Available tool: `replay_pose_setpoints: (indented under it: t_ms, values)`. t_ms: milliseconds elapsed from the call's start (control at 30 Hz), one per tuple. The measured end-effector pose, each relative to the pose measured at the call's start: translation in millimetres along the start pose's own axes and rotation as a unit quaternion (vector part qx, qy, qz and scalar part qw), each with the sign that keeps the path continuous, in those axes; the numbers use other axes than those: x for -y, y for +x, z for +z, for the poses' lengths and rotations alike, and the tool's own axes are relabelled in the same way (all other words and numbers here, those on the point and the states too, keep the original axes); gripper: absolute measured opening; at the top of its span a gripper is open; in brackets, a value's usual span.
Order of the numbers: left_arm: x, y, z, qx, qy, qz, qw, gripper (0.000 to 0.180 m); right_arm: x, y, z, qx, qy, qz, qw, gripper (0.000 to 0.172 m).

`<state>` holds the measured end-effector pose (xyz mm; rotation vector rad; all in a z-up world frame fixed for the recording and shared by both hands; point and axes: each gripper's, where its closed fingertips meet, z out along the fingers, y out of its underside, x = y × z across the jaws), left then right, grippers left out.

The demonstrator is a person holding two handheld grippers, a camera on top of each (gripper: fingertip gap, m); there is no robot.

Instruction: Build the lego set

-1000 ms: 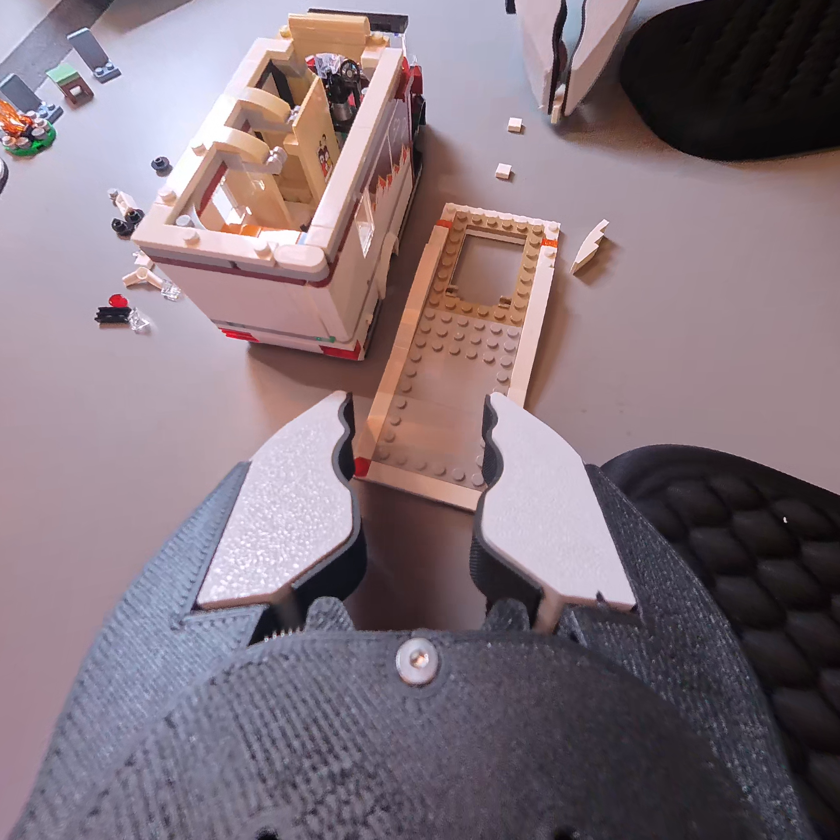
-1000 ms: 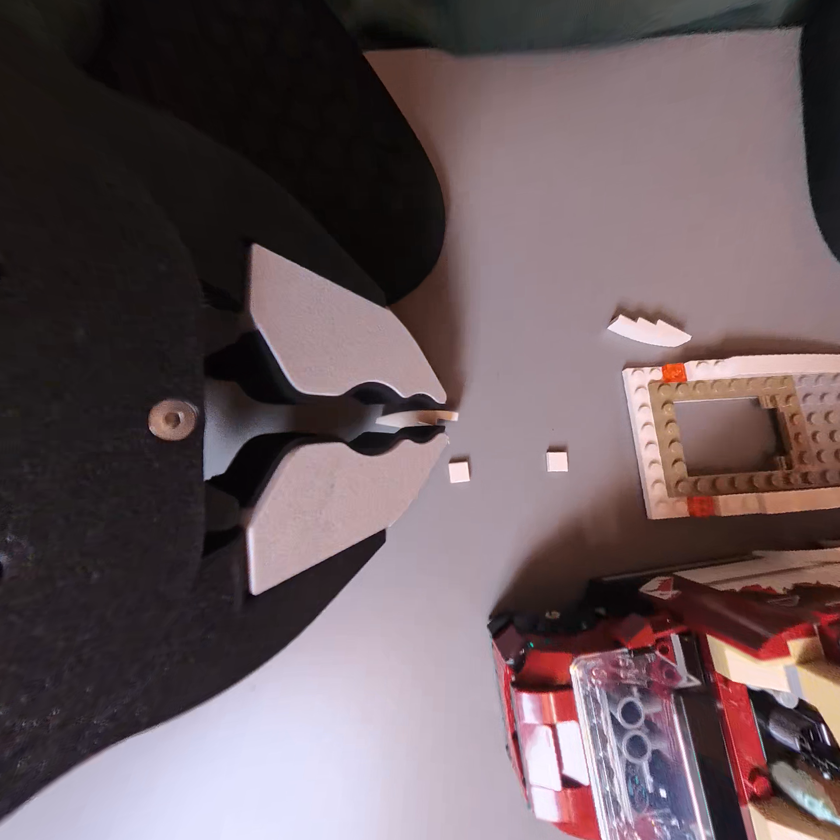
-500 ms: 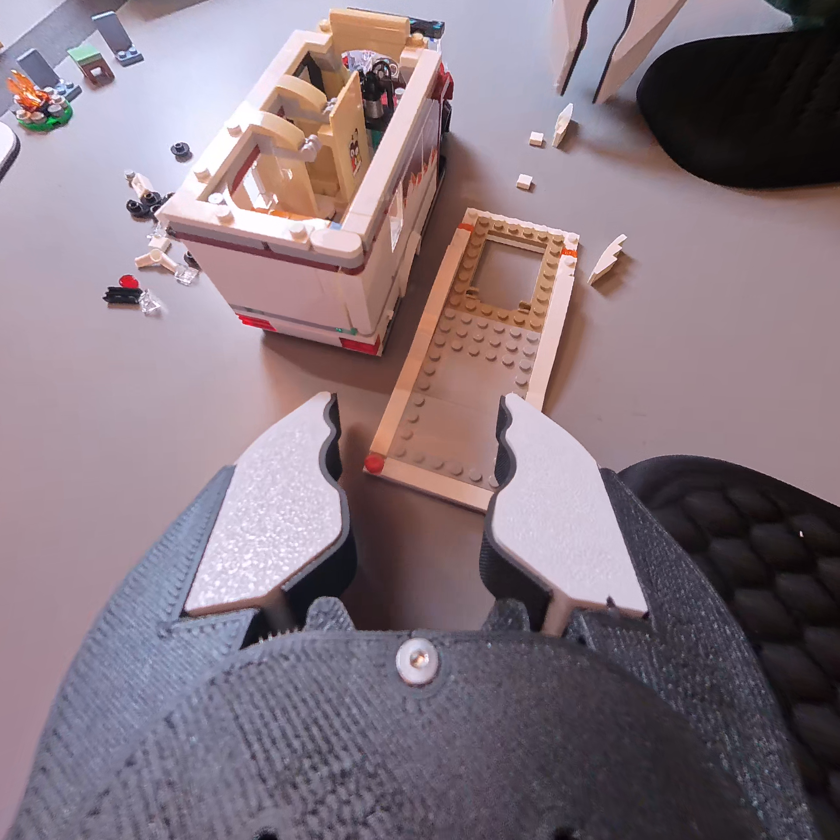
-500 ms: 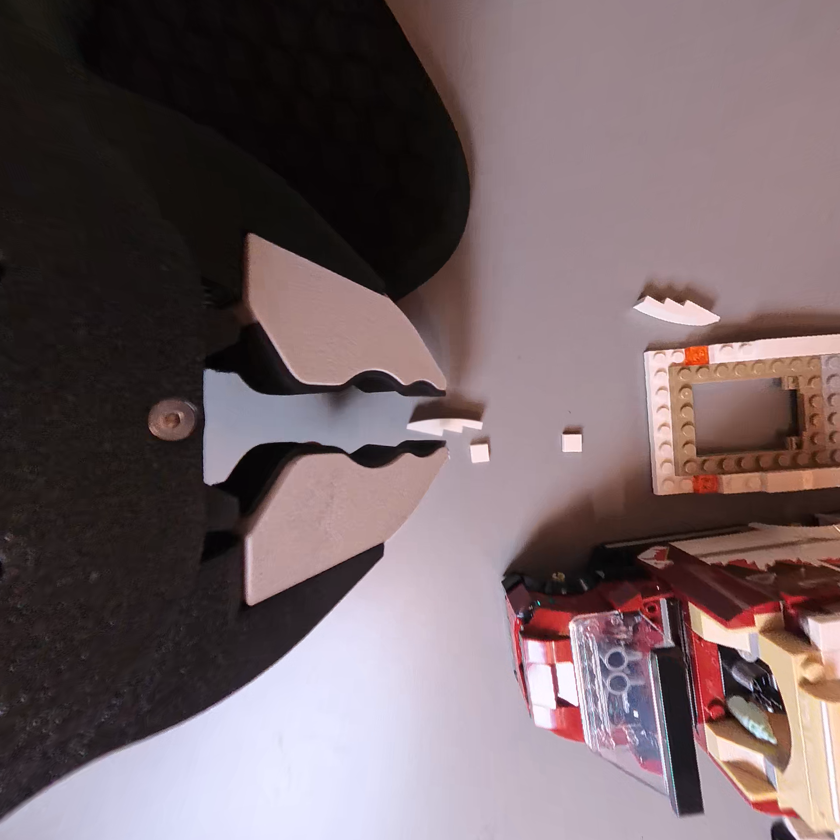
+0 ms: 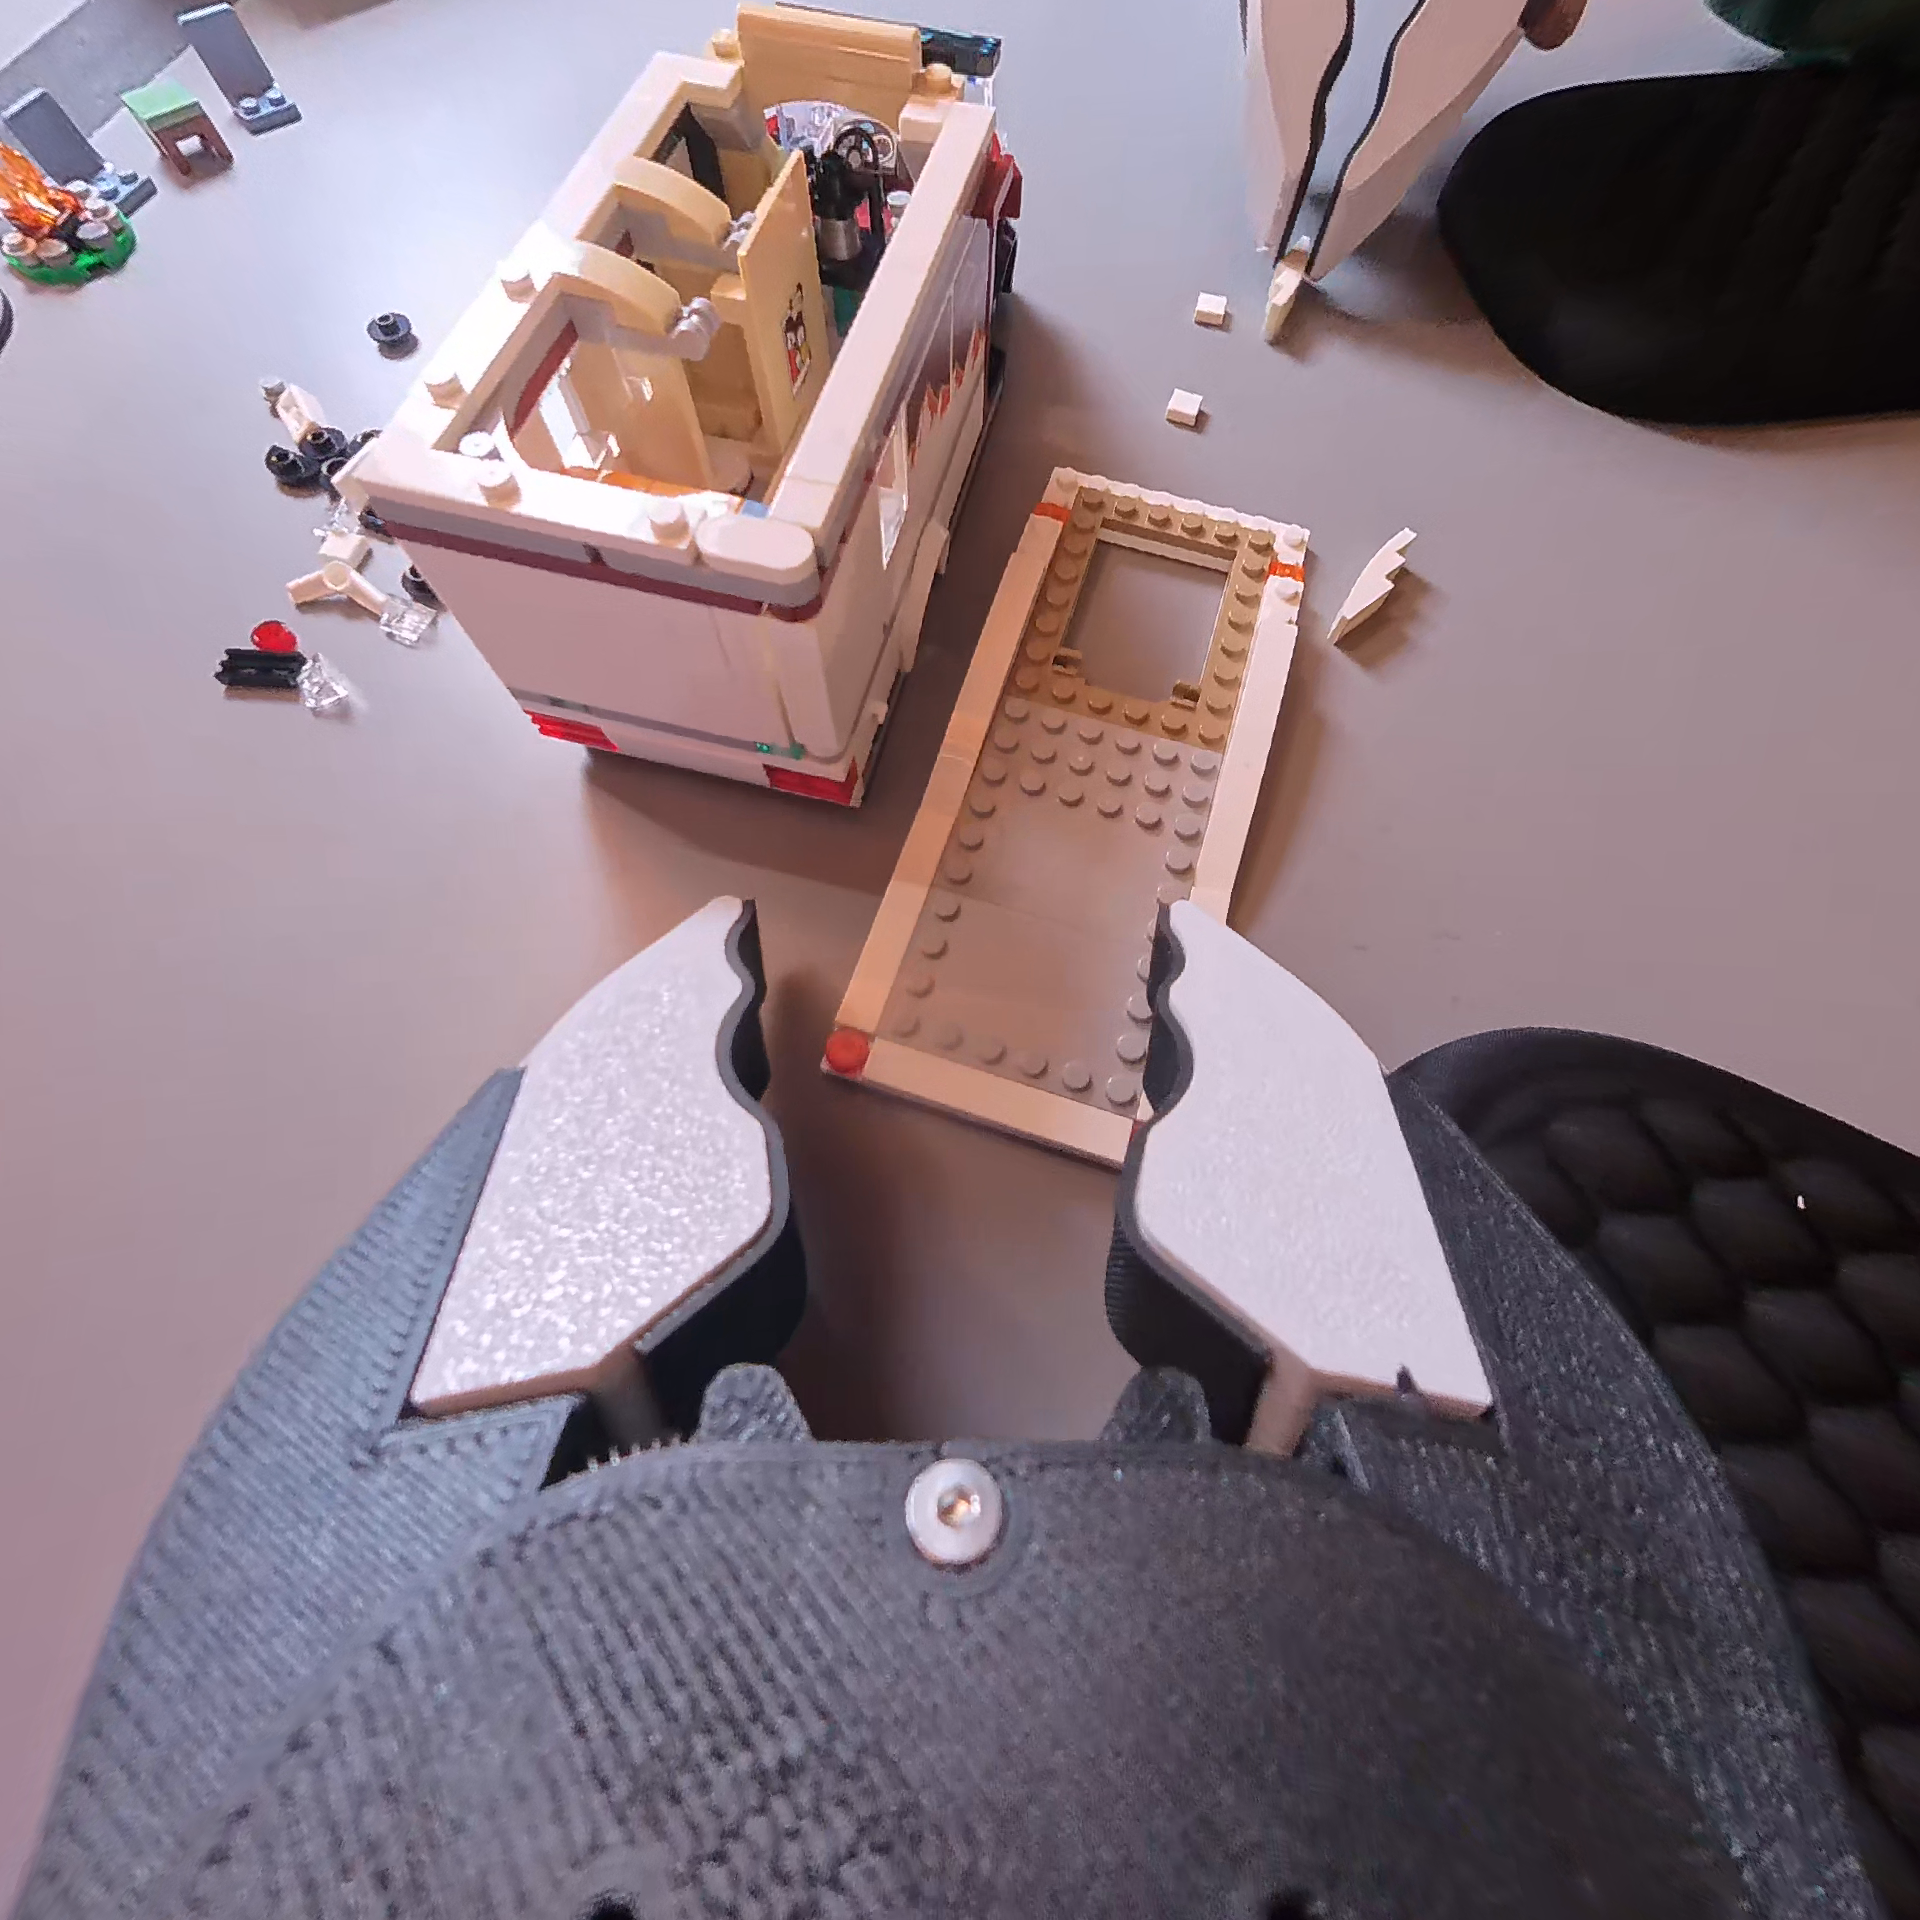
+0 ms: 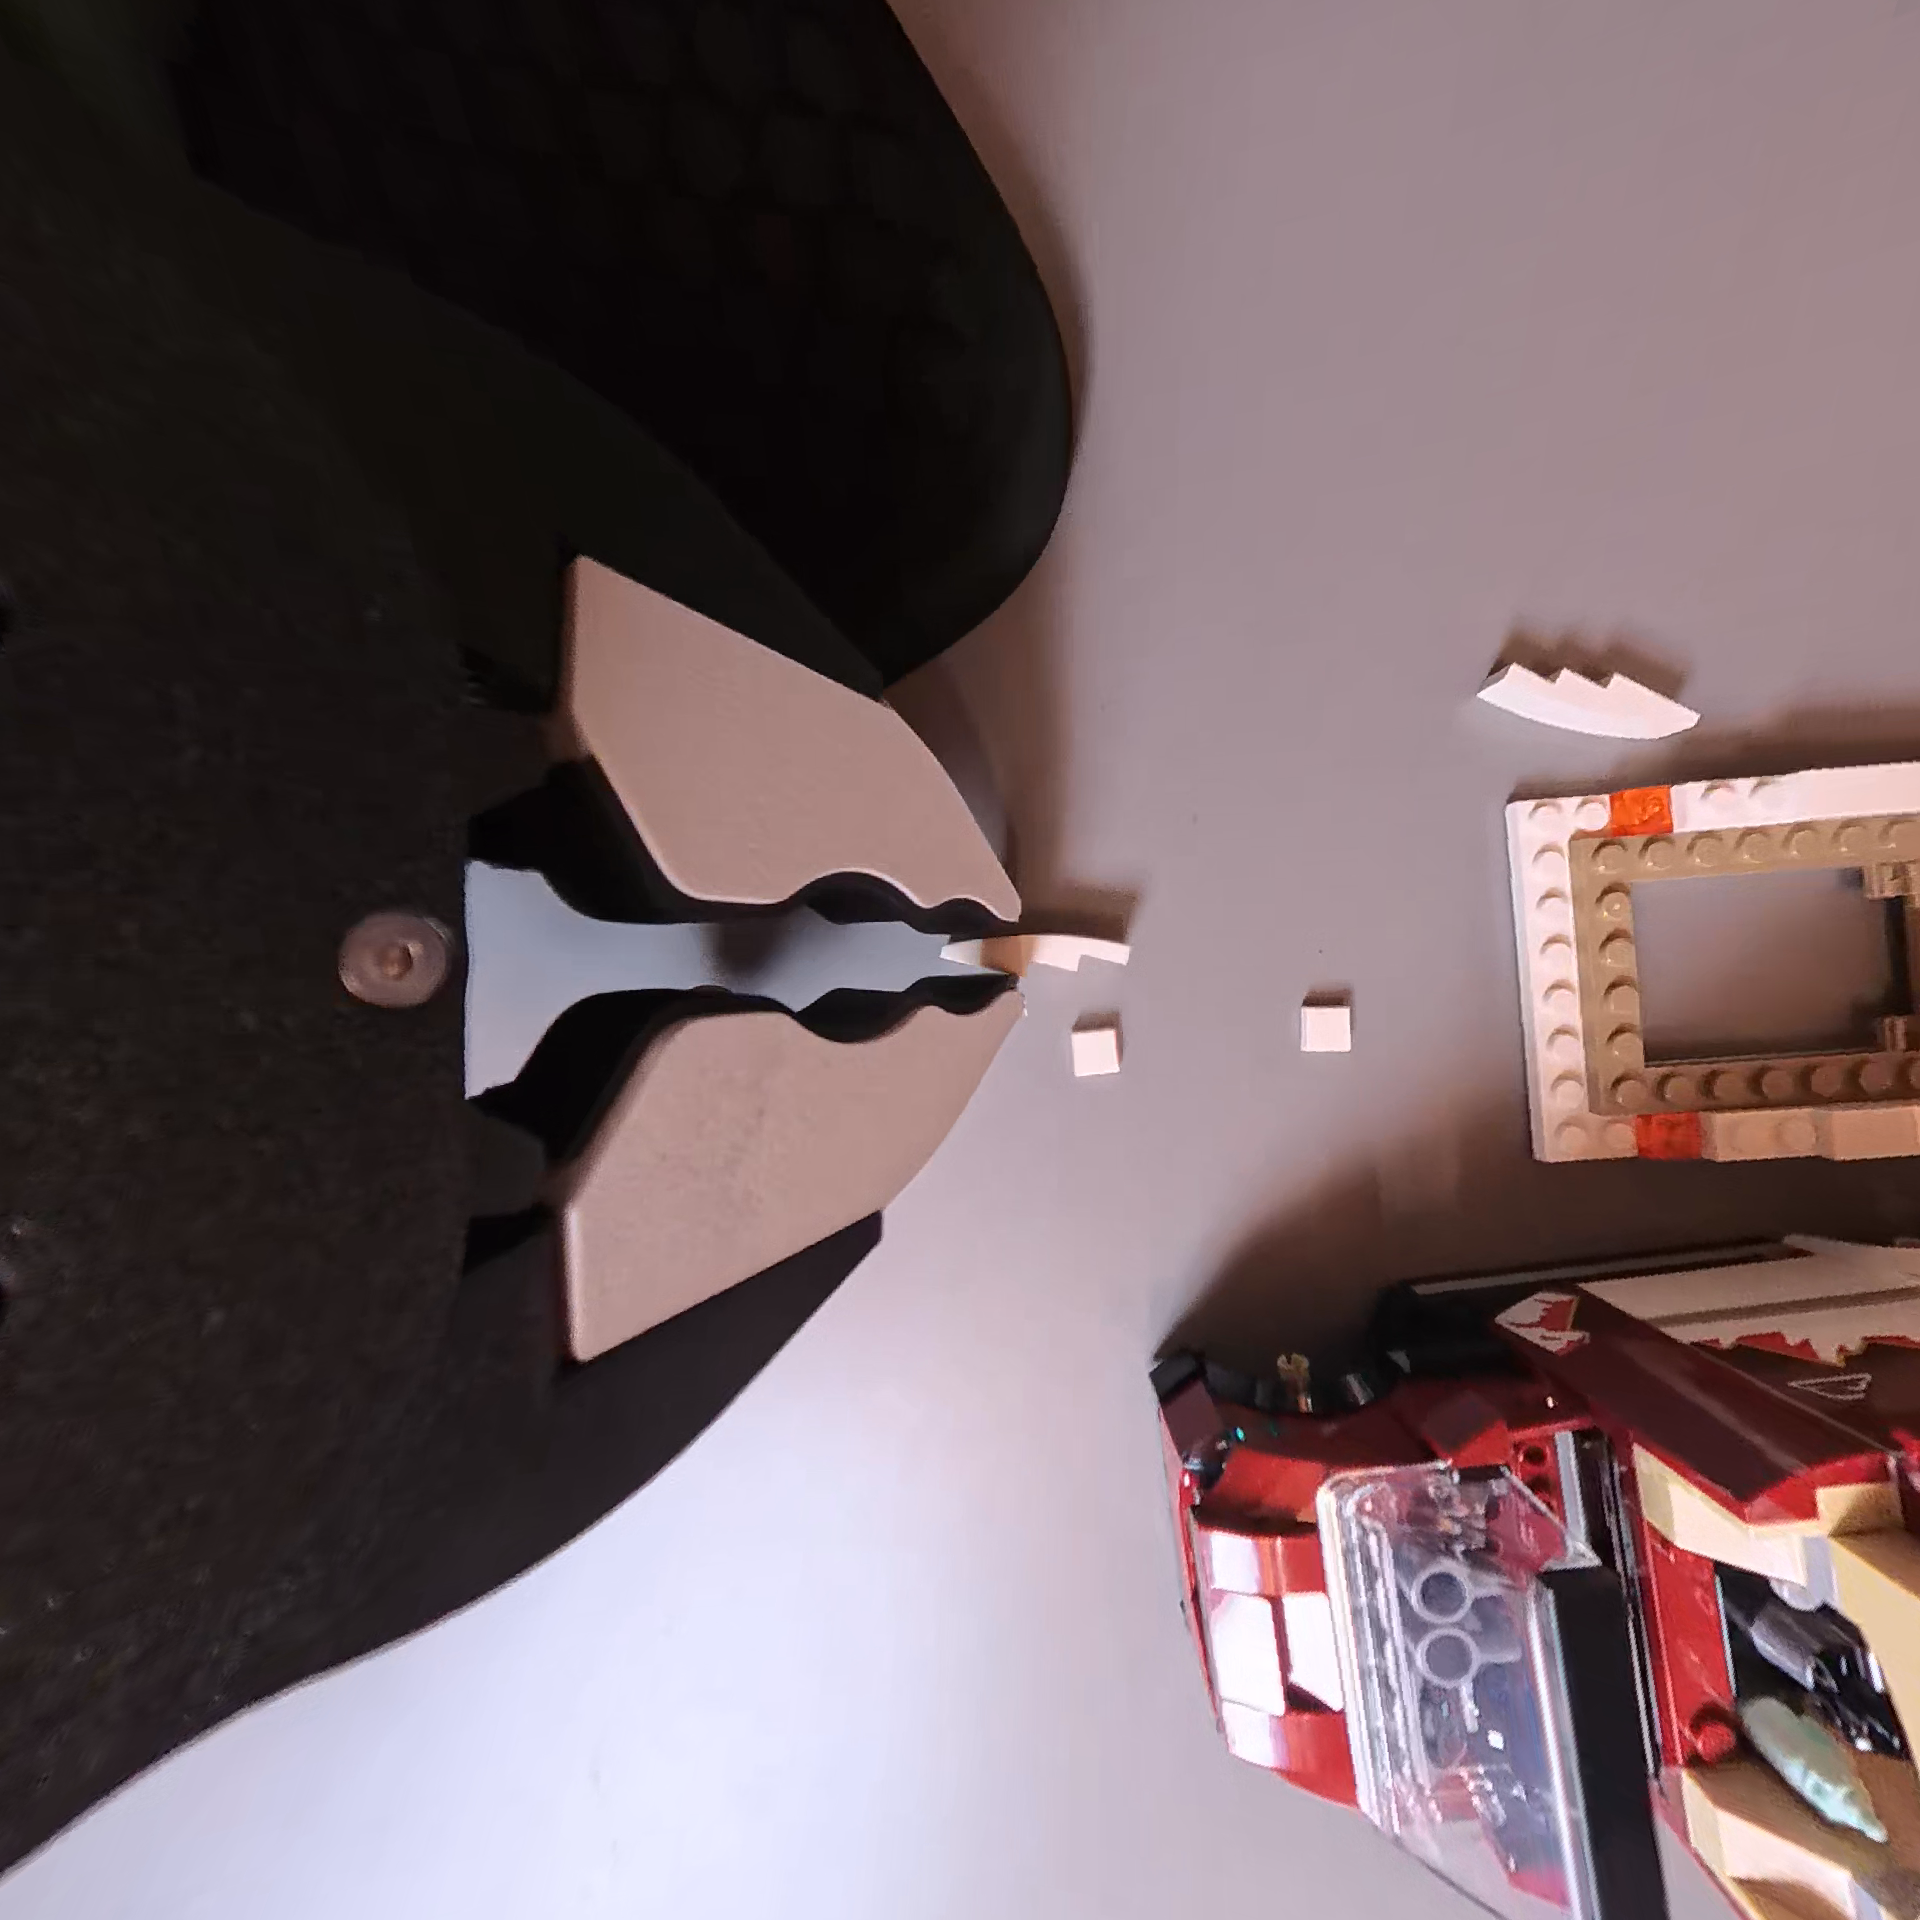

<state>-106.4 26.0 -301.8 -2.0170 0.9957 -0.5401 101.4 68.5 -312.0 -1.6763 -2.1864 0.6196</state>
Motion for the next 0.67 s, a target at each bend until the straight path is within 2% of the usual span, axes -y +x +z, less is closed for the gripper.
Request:
replay_pose_setpoints:
  t_ms: [333, 667]
  values:
    - [0.0, 1.2, 1.4, 0.002, -0.002, 0.007, 1.000, 0.070, 26.9, -31.7, 14.1, 0.075, 0.041, -0.030, 0.996, 0.006]
    - [0.6, 1.9, 2.3, 0.003, 0.000, 0.011, 1.000, 0.070, 27.7, -14.8, 16.1, 0.024, 0.038, -0.023, 0.999, 0.012]
